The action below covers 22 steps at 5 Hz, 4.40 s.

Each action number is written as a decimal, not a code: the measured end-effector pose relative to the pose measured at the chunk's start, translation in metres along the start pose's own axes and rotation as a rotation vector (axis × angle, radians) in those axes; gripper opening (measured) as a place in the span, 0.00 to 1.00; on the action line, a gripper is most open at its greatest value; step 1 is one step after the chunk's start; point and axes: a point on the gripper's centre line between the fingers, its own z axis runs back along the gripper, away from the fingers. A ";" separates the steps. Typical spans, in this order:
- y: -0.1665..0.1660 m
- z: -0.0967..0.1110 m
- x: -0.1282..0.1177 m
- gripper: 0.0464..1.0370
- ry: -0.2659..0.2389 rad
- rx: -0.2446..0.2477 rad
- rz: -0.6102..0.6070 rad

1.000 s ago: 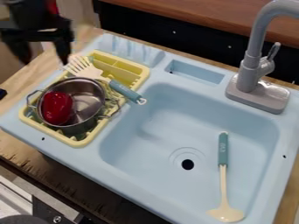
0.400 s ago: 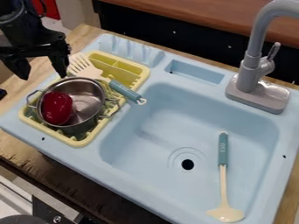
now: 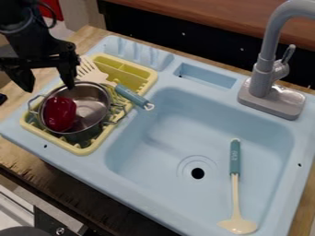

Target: Put the red object in the sink

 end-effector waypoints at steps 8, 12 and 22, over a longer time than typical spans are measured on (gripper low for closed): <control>-0.021 -0.033 -0.021 0.96 -0.074 0.050 0.101; -0.023 -0.043 -0.018 0.77 -0.047 0.067 0.109; -0.185 0.005 -0.086 0.77 0.026 -0.047 -0.012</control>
